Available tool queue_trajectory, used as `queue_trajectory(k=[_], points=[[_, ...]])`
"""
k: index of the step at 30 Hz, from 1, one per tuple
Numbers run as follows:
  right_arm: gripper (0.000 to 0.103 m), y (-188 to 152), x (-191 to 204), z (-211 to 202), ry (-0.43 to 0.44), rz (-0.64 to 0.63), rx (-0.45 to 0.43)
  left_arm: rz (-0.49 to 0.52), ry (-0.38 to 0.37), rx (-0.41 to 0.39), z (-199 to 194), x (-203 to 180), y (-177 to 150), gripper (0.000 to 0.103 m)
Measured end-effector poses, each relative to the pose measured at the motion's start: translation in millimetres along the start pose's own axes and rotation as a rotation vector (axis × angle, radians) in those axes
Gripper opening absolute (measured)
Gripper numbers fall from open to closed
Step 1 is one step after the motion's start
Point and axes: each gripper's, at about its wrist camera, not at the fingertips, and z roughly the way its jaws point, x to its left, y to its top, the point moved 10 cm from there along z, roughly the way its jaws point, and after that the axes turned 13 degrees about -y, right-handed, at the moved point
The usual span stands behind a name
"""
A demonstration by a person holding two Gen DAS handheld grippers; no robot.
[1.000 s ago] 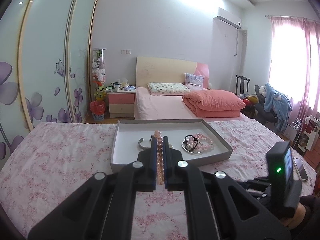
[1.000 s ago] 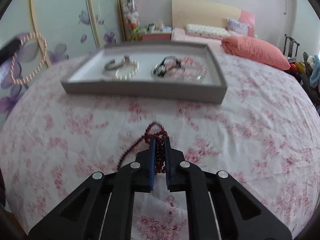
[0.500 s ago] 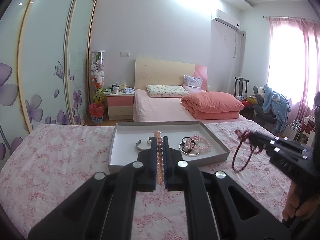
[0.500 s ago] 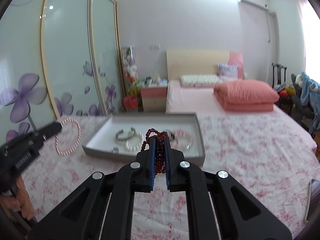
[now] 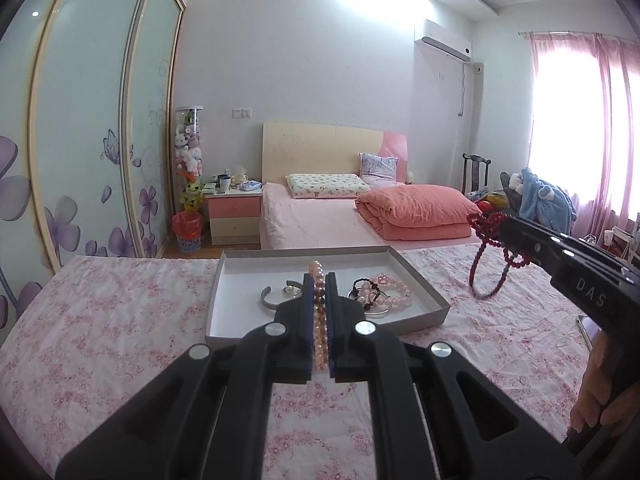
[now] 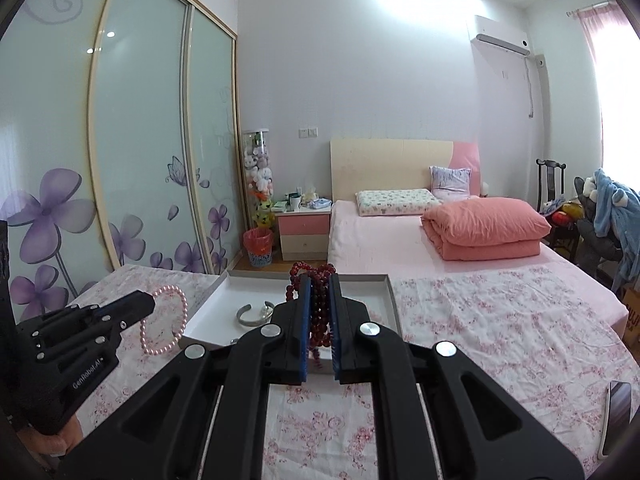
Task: Organize jewelry
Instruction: 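Open the left tool over the tray while the right tool releases the red strand into it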
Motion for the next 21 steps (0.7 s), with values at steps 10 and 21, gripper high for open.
queue_trajectory(k=[10, 21], points=[[0.009, 22, 6, 46, 0.027, 0.039, -0.001, -0.007, -0.025, 0.026, 43, 11, 15, 0.006], [0.009, 2, 14, 141, 0.025, 0.054, 0.115, -0.029, -0.016, 0.078, 121, 36, 18, 0.007]])
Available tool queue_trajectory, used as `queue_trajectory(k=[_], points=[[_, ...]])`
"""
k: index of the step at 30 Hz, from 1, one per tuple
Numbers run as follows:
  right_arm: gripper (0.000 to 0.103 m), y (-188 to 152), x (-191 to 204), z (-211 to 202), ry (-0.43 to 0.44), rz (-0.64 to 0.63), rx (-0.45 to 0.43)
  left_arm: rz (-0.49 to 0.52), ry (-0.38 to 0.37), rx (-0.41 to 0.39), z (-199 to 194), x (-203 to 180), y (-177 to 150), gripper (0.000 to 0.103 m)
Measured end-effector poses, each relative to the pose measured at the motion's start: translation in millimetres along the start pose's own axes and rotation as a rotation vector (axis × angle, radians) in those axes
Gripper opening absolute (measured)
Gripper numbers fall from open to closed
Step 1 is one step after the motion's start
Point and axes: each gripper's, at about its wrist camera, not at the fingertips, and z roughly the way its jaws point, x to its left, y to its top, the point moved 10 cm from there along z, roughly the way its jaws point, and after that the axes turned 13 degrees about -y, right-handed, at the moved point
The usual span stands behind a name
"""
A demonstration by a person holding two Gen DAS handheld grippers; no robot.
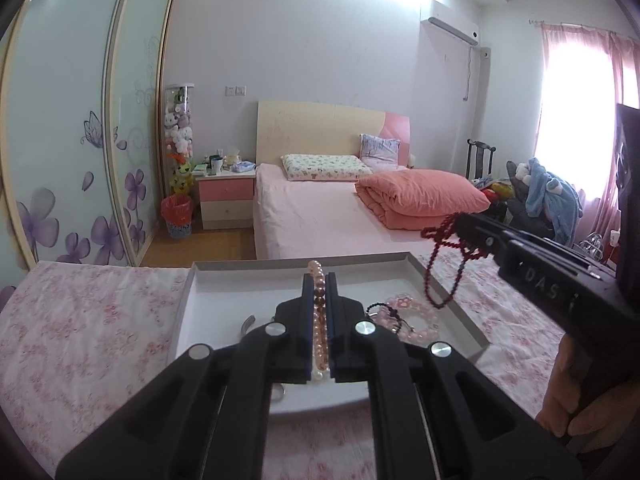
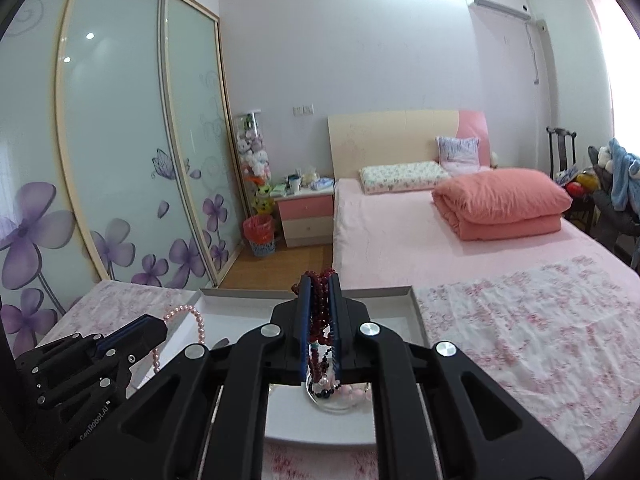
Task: Organize jewelry
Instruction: 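Open the left tool over the tray while the right tool releases the red strand into it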
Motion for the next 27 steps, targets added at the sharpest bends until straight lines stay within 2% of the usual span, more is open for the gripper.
queue_trajectory(k=[5, 6, 7, 9, 14, 17, 18, 20, 22, 27], points=[[0.01, -10, 6, 23, 0.013, 0.001, 0.05, -0.023, -0.003, 0.033, 28, 7, -3, 0.009], [0.016, -12, 6, 26, 0.02, 0.008, 0.067, -0.034, -0.003, 0.04, 31, 9, -4, 0.012], [0.029, -13, 6, 27, 0.023, 0.012, 0.077, -0.052, 0.001, 0.046, 33, 14, -6, 0.019], [0.049, -14, 2, 25, 0.022, 0.03, 0.074, -0.087, 0.008, 0.037, 31, 25, -8, 0.026], [0.049, -10, -9, 17, 0.005, 0.041, 0.061, -0.145, 0.02, 0.036, 21, 44, -10, 0.029], [0.049, -12, -14, 9, 0.006, 0.052, 0.072, -0.16, 0.034, 0.027, 5, 50, -13, 0.037], [0.052, -14, -16, 3, 0.004, 0.053, 0.075, -0.159, 0.038, 0.023, -1, 51, -13, 0.041], [0.064, -17, -18, -7, 0.005, 0.057, 0.078, -0.154, 0.053, 0.017, -16, 52, -16, 0.05], [0.078, -22, -19, -21, 0.012, 0.057, 0.073, -0.15, 0.072, 0.009, -34, 51, -21, 0.065], [0.096, -42, -13, -63, 0.022, 0.012, 0.065, -0.102, 0.116, -0.022, -83, 41, -35, 0.088]])
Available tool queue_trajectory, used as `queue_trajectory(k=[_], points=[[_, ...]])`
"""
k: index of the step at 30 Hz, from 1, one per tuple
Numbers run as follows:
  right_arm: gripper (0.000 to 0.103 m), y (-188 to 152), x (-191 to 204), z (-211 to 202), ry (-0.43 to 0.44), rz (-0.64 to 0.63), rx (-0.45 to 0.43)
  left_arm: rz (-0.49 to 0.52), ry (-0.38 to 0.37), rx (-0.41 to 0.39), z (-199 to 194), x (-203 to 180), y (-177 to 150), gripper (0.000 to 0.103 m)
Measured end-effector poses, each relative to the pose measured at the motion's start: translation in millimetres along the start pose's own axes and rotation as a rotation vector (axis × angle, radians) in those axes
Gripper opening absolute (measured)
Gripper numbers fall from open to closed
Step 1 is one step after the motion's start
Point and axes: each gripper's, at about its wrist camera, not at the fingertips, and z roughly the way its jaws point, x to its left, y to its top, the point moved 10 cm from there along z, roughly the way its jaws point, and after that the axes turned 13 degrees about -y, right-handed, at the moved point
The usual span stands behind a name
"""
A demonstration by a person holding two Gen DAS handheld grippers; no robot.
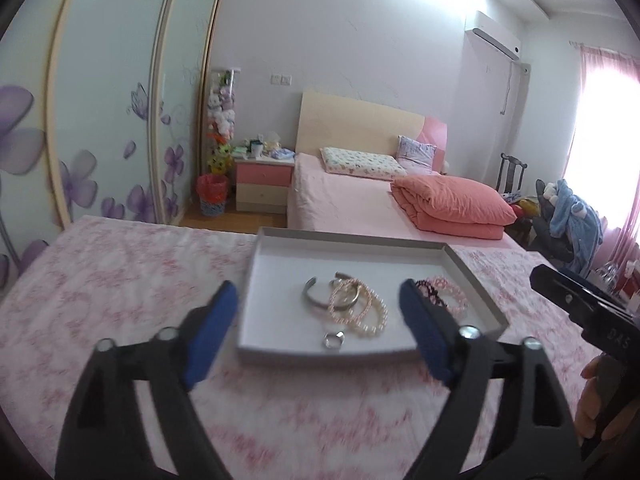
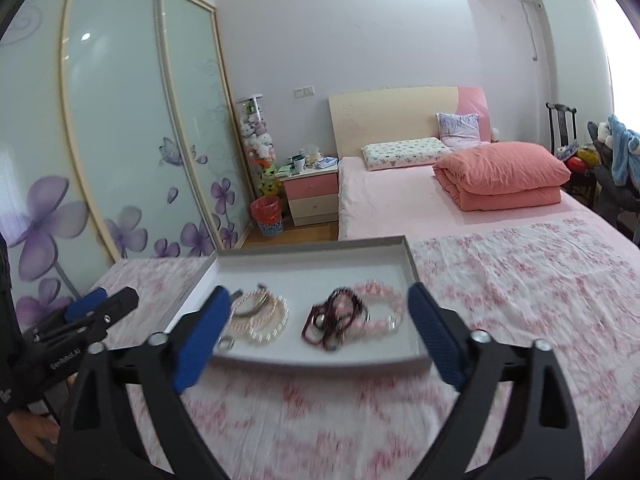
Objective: Organize jewelry
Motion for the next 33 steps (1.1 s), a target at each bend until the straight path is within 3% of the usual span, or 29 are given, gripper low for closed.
queue_trajectory(k=[4, 13, 24, 33], points=[[0.101, -15, -3, -23, -0.031, -0.005, -0.007, 0.06, 0.028, -0.033, -39, -6, -13, 0.099], [0.101, -47, -5, -68, -0.076, -0.029, -0.01, 0.079, 0.071, -0.072, -93, -17, -40, 0.099], [0.101, -66, -17, -100, -0.137, -0.051, -0.058, 0.073, 0.07, -0.077, -121, -22, -56, 0.099], [0.101, -81, -14, -100, -0.093, -0.055, -0.046, 0.087, 0.062, -0.082, -125, -27, -63, 0.099]])
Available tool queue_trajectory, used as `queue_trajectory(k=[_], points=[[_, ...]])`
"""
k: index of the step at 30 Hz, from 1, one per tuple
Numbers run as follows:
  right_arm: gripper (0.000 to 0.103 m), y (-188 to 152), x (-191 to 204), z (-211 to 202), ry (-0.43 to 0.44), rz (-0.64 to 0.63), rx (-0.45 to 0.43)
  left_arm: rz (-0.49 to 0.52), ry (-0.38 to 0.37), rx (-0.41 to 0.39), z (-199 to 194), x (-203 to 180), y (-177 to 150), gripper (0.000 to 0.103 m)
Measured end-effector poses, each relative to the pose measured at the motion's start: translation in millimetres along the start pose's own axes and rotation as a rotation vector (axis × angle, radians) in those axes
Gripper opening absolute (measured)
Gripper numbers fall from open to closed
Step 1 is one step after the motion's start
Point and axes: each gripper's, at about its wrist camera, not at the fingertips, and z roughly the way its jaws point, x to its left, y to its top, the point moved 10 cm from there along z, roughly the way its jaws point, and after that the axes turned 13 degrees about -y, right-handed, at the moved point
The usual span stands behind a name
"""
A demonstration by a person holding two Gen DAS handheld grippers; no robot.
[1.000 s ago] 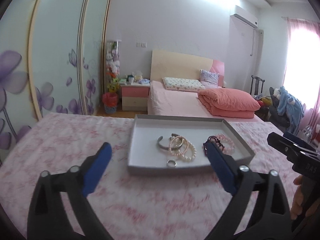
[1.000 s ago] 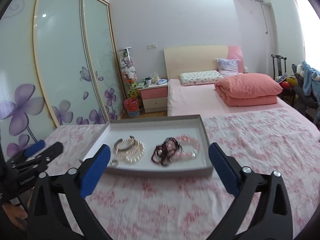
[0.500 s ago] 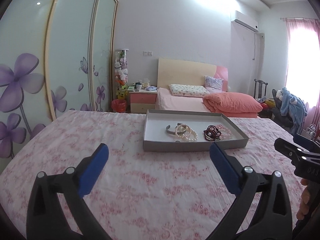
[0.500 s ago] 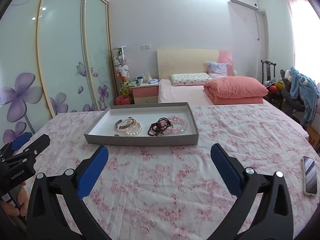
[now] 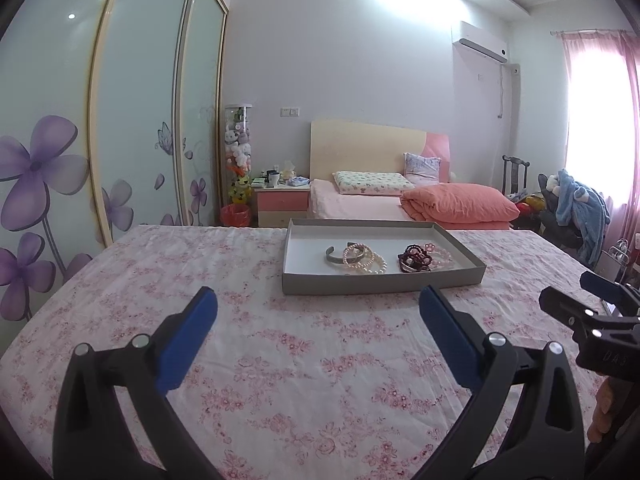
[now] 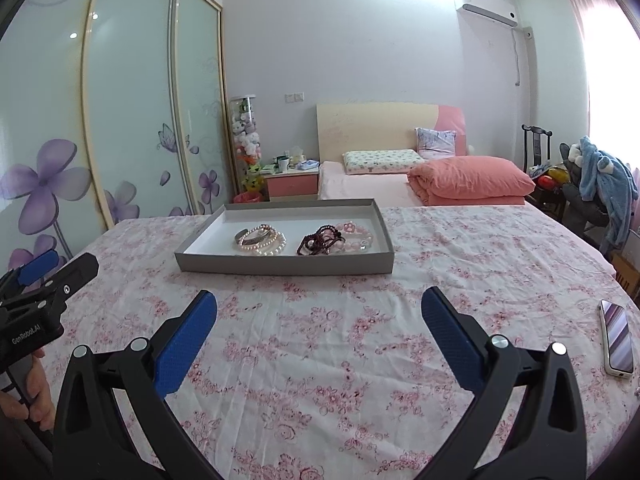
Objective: Organize jewelry
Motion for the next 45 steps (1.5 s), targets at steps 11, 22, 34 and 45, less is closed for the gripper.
queue_trajectory(k=[11, 22, 34, 45], points=[[0.101, -3.9, 1.6, -2.3, 0.012, 0.005, 0.008, -0.016, -0.009, 0.009, 1.6, 0.0, -3.4, 0.099], [0.101, -3.6, 1.9, -2.2, 0.013, 0.006, 0.009, -0.012, -0.015, 0.011, 3.4, -0.8, -4.5, 0.099], [0.101, -3.8, 3.3, -2.3, 0.015, 0.006, 0.011, -0.014, -0.014, 0.018, 4.4, -0.9, -6.5, 0.099], [0.101, -3.9, 7.2, -4.2, 0.021, 0.006, 0.013, -0.014, -0.014, 0.02, 5.0, -0.2, -6.9, 0.099]])
